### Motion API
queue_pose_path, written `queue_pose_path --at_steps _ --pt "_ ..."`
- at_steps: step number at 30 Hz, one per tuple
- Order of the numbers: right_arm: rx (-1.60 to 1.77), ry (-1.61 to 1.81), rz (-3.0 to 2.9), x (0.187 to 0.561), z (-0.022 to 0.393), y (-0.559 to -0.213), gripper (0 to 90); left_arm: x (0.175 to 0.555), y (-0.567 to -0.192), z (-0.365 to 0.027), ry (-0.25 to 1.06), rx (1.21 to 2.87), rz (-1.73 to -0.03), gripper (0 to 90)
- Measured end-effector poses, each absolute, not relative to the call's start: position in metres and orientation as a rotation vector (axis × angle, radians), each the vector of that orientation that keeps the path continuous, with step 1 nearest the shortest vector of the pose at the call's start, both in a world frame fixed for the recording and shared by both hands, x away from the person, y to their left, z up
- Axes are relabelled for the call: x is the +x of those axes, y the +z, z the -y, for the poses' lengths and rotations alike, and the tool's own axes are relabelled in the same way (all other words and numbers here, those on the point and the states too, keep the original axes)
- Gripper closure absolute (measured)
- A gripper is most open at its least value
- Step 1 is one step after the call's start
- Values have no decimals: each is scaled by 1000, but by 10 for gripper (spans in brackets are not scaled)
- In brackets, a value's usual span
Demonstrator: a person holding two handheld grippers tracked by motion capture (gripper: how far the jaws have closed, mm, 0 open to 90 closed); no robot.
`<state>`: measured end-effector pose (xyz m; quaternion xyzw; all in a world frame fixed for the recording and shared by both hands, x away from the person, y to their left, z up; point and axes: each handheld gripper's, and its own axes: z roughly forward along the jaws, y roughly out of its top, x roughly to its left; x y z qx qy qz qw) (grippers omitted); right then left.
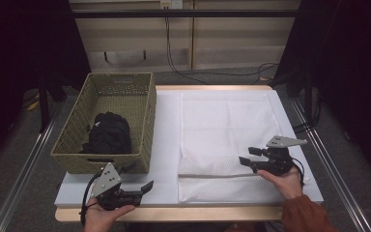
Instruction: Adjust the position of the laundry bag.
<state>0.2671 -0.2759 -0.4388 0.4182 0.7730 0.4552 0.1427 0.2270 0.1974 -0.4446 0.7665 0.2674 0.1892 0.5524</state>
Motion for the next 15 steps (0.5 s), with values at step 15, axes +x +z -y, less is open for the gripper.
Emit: queue_pose_path --at_steps 15 --pt "1017 1295 -2385 290 205 -438 476 227 -442 -193 467 1818 -606 155"
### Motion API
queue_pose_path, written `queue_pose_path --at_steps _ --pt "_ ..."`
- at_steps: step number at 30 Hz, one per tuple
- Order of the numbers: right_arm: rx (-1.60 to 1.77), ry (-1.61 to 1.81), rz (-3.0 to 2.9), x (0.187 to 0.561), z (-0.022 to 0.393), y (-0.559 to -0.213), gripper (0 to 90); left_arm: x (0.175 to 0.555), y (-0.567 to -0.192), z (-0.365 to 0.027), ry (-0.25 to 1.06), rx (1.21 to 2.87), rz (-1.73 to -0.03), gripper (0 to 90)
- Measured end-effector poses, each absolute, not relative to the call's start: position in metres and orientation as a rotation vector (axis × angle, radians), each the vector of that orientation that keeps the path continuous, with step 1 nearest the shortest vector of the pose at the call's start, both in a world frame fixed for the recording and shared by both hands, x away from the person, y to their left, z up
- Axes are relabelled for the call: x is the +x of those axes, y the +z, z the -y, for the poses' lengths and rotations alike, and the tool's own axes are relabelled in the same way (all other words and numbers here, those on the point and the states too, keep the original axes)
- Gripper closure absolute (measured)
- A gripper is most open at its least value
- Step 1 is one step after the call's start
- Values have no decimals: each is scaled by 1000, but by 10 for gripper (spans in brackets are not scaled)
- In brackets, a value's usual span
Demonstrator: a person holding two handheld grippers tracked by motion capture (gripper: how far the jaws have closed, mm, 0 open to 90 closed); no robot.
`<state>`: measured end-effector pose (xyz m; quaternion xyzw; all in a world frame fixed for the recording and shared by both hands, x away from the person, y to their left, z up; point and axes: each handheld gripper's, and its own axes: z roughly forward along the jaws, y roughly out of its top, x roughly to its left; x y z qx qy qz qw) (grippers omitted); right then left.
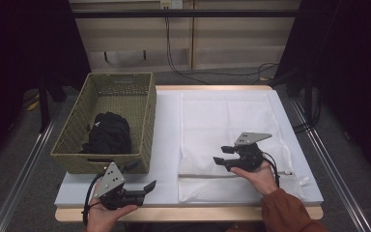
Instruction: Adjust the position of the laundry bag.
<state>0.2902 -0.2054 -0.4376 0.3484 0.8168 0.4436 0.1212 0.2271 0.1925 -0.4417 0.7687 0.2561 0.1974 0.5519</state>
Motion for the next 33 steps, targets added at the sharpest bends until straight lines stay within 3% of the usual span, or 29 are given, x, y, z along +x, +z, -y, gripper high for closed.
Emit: queue_pose_path --at_steps 1,16,33 --pt "1023 1292 -2395 292 203 -437 514 226 -442 -192 464 1823 -610 155" --pt "985 1288 -2501 326 151 -446 540 229 -443 -189 430 1831 -578 144" --pt "984 1154 -2552 354 95 -464 475 228 -441 -192 437 1843 -575 145"
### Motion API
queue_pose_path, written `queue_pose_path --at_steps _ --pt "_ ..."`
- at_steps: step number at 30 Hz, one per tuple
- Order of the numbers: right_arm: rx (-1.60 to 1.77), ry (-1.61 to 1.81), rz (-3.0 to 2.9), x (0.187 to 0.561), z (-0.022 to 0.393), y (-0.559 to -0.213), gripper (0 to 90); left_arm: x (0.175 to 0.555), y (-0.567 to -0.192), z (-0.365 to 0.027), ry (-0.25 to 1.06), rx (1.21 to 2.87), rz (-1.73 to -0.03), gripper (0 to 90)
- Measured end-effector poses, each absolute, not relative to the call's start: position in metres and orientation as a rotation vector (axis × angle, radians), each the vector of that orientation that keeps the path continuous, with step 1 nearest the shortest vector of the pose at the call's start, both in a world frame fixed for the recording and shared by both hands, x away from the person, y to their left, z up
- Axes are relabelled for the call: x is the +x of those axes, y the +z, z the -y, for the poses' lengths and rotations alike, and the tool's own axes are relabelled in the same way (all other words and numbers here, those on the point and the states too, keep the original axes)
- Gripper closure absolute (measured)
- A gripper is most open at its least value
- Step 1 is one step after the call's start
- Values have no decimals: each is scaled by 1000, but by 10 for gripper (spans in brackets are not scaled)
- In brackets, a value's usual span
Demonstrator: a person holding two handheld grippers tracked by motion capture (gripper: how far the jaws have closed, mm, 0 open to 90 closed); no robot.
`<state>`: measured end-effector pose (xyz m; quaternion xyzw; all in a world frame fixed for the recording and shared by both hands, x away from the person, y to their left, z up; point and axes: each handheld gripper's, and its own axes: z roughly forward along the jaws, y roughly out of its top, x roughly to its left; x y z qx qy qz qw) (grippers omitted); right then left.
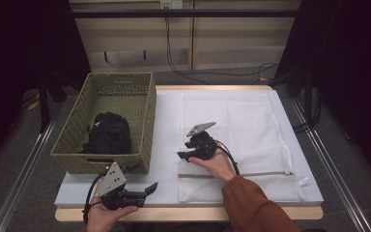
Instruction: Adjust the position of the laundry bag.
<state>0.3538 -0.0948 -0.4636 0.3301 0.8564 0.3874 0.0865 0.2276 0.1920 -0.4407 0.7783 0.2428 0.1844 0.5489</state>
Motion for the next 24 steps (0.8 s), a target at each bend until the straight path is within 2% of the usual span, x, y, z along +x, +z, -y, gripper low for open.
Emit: queue_pose_path --at_steps 8,11,14,19,24 --pt "1063 1135 -2526 362 93 -476 573 227 -440 -192 446 1846 -578 145" --pt "1065 1102 -2538 358 91 -477 665 227 -440 -192 454 1849 -581 145" --pt "1077 1107 -2536 357 89 -481 709 228 -441 -192 450 1843 -576 145" --pt "1084 1142 -2563 355 88 -481 861 229 -441 -191 449 1851 -574 145" --pt "1088 1161 -2562 355 86 -481 891 229 -441 -191 452 1854 -573 145"
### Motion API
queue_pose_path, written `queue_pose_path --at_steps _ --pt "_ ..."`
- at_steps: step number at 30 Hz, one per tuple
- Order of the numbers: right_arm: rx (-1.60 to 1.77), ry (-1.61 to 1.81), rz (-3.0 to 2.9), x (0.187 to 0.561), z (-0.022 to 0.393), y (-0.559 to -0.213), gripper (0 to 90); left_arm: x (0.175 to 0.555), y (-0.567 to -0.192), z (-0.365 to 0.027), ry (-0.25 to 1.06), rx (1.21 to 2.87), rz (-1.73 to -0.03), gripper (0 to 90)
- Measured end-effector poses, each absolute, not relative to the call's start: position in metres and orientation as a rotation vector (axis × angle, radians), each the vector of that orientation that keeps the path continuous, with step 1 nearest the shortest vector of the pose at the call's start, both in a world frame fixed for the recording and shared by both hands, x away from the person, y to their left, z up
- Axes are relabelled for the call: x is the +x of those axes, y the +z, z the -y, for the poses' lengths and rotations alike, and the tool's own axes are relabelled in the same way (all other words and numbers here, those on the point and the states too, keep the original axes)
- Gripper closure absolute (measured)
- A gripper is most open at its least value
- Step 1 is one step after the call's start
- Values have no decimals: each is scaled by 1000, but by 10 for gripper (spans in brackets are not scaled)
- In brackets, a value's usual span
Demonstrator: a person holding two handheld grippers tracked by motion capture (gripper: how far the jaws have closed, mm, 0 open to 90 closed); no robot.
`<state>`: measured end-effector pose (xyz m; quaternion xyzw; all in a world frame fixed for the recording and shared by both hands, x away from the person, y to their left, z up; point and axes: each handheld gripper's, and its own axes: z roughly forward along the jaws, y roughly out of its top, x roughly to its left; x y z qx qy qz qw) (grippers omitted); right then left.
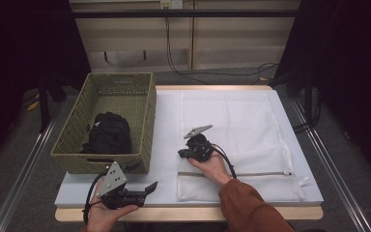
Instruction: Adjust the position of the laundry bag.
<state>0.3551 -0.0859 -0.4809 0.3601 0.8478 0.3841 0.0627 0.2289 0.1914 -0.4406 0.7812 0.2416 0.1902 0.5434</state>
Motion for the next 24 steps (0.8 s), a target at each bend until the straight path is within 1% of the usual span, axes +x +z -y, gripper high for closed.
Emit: queue_pose_path --at_steps 4,11,13,17,24 --pt "1117 1197 -2538 355 87 -481 895 229 -440 -191 446 1854 -557 145" --pt "1137 1278 -2536 356 84 -479 896 229 -441 -189 455 1858 -577 145" --pt "1144 1284 -2534 356 84 -479 896 229 -441 -189 434 1859 -563 144" --pt "1136 1283 -2518 357 81 -481 897 229 -440 -190 454 1860 -572 145" --pt "1120 1295 -2527 357 71 -483 897 229 -441 -190 448 1850 -567 145"
